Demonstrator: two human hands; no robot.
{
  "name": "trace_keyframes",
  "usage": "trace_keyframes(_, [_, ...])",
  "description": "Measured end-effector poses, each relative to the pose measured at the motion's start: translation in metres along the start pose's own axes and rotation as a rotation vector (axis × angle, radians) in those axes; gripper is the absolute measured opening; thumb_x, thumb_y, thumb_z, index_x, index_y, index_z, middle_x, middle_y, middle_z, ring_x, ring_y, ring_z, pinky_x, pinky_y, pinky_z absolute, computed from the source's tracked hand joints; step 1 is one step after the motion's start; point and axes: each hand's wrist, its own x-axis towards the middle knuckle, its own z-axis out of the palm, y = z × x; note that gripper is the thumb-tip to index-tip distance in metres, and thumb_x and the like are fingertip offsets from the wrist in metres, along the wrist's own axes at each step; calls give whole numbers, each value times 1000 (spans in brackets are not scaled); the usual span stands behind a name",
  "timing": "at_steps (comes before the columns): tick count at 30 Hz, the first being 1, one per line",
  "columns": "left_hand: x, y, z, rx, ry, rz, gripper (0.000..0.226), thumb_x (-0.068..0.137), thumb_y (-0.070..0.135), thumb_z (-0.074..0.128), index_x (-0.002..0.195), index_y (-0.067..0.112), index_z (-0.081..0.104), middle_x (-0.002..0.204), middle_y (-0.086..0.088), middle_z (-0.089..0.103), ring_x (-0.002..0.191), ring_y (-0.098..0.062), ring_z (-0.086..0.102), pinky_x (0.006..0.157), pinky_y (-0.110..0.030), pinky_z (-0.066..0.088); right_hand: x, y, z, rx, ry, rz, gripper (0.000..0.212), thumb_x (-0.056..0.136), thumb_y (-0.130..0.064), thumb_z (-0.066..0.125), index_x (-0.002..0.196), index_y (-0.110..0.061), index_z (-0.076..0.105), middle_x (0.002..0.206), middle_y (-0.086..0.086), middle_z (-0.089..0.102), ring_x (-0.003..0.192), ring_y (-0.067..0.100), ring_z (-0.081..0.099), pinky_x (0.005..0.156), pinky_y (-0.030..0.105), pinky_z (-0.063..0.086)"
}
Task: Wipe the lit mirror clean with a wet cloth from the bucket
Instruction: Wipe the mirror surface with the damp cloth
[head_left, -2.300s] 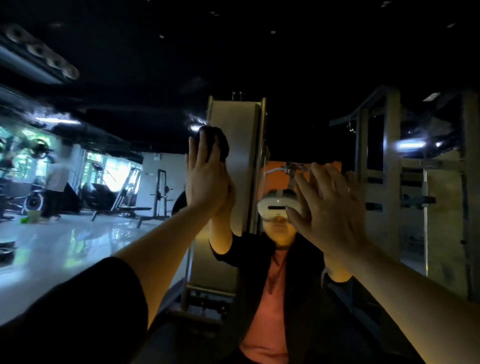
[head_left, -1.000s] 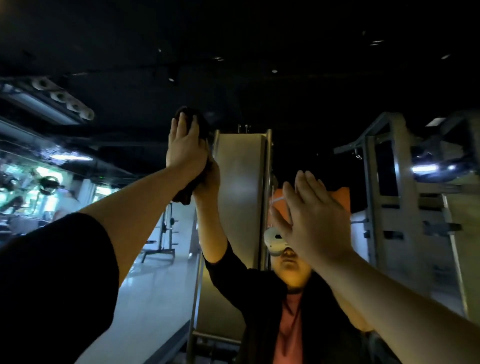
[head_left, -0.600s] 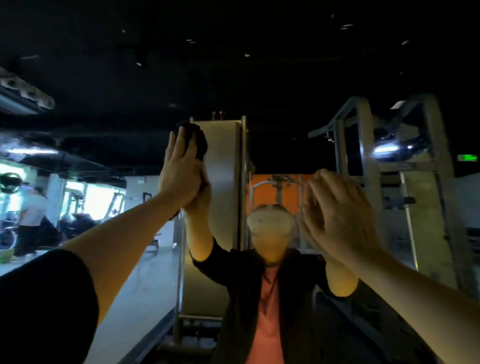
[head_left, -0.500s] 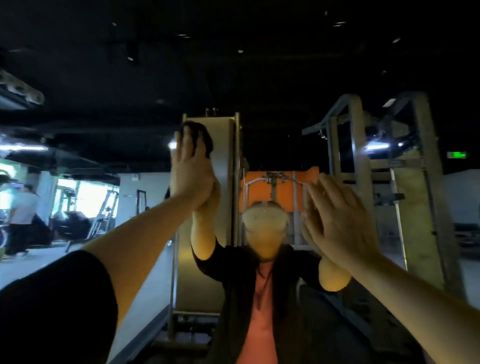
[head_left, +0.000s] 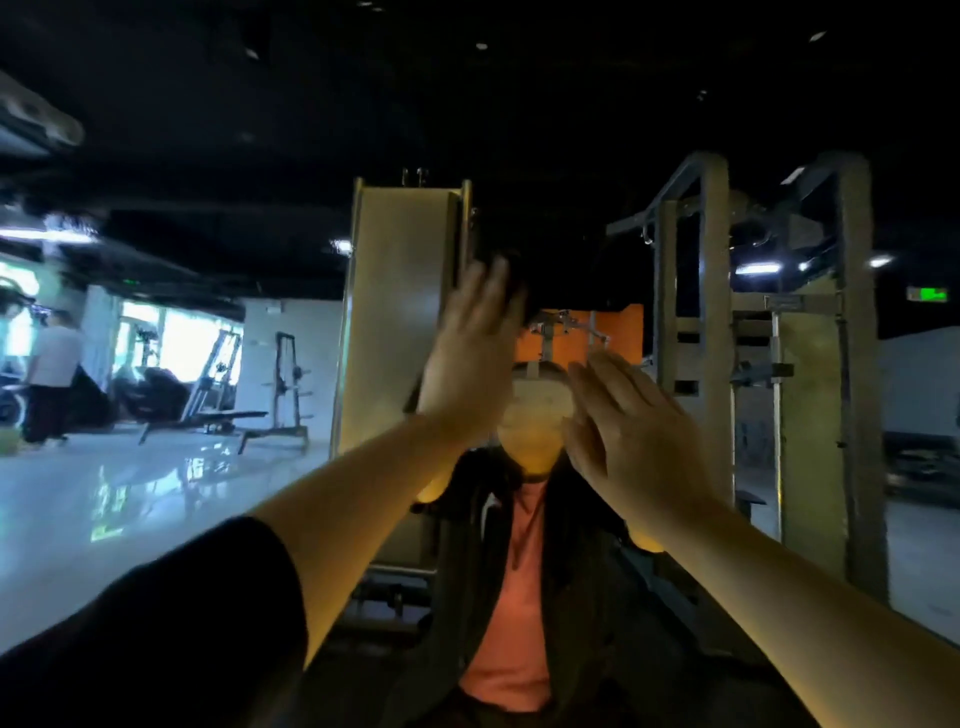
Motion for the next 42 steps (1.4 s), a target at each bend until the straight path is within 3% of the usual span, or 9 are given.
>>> trace_keyframes(4, [-66,-6,-3,-23,-147,163,82,87,12,59,155,16,13,163,-6,1,150,-26,-3,120,-47,21,-20,12,-2,13,-98,-123,60,99,-42,37,144,-4,47,153,18,41,145,31,34,112,52,37])
trace_keyframes(10, [-72,-24,-25,-48,-8,-539,60,96,20,16,152,15,-3,163,-6,-9,150,-29,-9,122,-51,15,-51,10,-5,14,-115,-121,59,97,-42,35,144,-9,48,156,15,35,146,28,28,117,47,27])
trace_keyframes(16, [-161,45,16,-60,-198,-51,79,93,27,55,156,21,8,164,0,-5,151,-26,-5,116,-55,28,-62,-13,-1,33,-130,-81,58,97,-40,29,145,-12,46,157,16,32,148,31,25,118,49,21])
trace_keyframes(22, [-158,23,-8,-176,-48,-707,81,82,50,8,154,15,0,162,-5,-13,149,-26,-16,123,-47,2,-100,-27,10,0,-150,-129,55,101,-35,27,148,-10,42,158,16,31,150,31,22,120,54,21])
trace_keyframes(27, [-200,65,24,-69,-217,-94,64,99,36,34,157,20,11,165,-3,-3,151,-24,-8,121,-49,15,-105,-33,17,51,-98,-93,54,102,-35,33,148,-9,43,158,16,30,149,31,24,119,55,24])
trace_keyframes(29, [-205,36,21,-9,-194,-137,66,97,34,37,156,18,14,165,-4,-3,151,-23,-10,121,-47,12,-106,-32,19,58,-85,-92,54,102,-35,33,149,-10,41,159,15,30,149,32,24,117,57,25])
trace_keyframes(33, [-180,30,6,-108,-86,-646,71,91,41,16,156,14,7,161,-4,-17,147,-24,-22,122,-45,-3,-110,-40,22,56,-74,-61,52,103,-34,33,147,-10,45,158,17,31,148,33,24,117,57,24])
trace_keyframes(38, [-214,61,14,-56,-268,-133,65,97,34,30,157,23,6,164,-3,-9,150,-22,-17,120,-49,8,-118,-48,19,60,-127,-81,48,102,-37,35,141,-13,52,158,16,31,149,34,21,115,60,25])
trace_keyframes(42, [-220,32,5,-112,-221,-397,70,93,40,24,156,23,-1,162,-2,-18,149,-24,-19,120,-47,3,-134,-44,18,-44,-269,-187,56,98,-45,41,147,-18,45,160,17,26,151,35,13,115,63,20])
